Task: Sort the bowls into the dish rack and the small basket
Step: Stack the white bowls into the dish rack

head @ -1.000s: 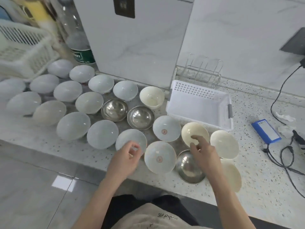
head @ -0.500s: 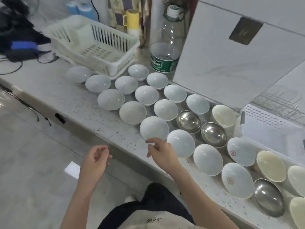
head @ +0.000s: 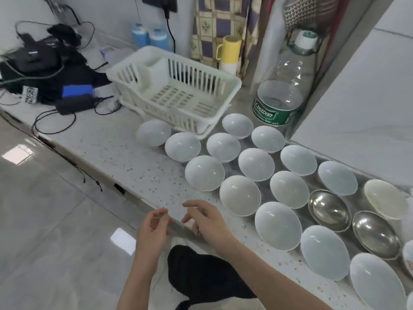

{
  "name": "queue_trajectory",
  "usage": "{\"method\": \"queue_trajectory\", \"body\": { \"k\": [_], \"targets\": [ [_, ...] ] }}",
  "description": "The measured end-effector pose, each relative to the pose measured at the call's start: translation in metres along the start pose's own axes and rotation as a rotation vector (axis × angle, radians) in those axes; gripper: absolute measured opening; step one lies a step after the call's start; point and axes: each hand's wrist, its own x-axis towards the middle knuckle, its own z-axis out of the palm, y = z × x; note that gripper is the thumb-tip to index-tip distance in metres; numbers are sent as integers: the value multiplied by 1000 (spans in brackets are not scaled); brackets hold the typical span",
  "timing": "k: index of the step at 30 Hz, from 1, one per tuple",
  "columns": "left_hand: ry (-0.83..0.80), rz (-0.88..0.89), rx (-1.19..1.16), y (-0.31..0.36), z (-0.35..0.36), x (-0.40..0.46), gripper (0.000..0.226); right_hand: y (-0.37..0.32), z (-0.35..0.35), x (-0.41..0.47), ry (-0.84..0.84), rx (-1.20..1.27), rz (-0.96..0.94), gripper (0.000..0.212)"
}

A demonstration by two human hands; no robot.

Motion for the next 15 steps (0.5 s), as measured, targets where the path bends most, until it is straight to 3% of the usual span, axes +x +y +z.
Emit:
{"method": "queue_trajectory", "body": {
  "k": [3,8,15],
  "targets": [
    [-17,3,50,22,-14,60,12,-21,27,45,103,295,172,15],
    [-32,-79,104,63,-30,148,22,-48,67,110,101,666,465,24],
    [-84,-230,76,97,-32,212,50,-62,92,159,235,778,501,27]
  ]
}}
